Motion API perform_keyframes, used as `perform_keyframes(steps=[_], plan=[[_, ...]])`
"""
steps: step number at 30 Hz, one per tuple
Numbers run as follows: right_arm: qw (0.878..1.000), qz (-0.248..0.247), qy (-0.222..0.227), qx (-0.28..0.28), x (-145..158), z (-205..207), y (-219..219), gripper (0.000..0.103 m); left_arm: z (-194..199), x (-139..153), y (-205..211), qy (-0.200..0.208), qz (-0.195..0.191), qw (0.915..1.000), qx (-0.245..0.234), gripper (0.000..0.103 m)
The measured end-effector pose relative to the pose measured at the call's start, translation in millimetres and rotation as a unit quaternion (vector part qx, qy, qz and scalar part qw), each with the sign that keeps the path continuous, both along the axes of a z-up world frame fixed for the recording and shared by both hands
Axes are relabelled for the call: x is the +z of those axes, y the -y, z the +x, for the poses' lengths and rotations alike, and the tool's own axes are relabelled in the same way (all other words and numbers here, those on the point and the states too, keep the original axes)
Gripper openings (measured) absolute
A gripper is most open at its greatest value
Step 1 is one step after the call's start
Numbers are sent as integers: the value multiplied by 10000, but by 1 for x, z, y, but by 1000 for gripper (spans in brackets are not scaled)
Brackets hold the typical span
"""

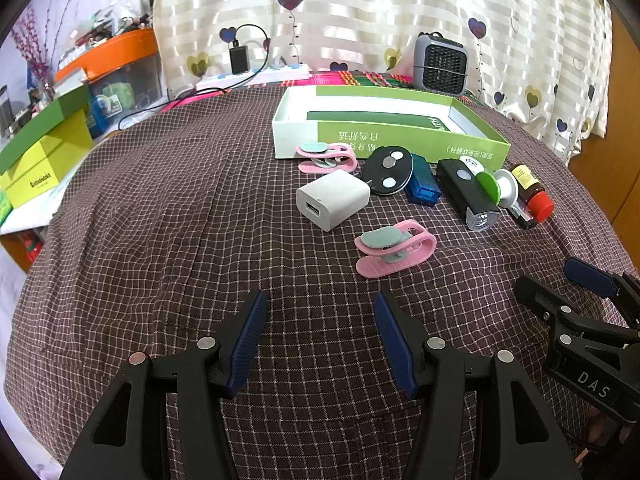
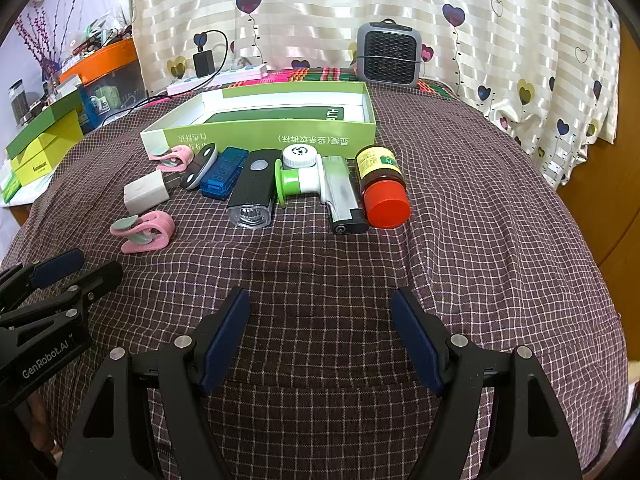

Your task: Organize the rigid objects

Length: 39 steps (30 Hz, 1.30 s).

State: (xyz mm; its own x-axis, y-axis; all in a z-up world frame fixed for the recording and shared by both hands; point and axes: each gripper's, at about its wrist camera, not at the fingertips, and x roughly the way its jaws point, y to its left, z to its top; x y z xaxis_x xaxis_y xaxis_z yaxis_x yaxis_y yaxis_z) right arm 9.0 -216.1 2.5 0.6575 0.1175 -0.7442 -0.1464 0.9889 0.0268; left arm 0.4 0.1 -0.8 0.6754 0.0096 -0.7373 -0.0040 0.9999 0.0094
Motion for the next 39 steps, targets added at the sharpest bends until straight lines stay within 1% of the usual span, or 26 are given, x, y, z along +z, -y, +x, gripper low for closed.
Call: perform_keyframes(steps=[30, 34, 37, 39], plan=[[10000, 2, -1, 4, 0, 0, 1, 74, 0, -1, 1, -16, -7, 10000, -28, 56], [10000, 8, -22, 56, 0, 0, 2, 74, 2, 0, -2, -7, -75, 9999, -120, 56], [9998, -9, -67, 184, 1, 3, 6, 74, 5, 1, -7, -39, -219, 9995, -228, 56], [9996, -10, -112, 247, 1, 6, 8, 74, 7, 3, -11, -81, -343, 9985, -408, 56]])
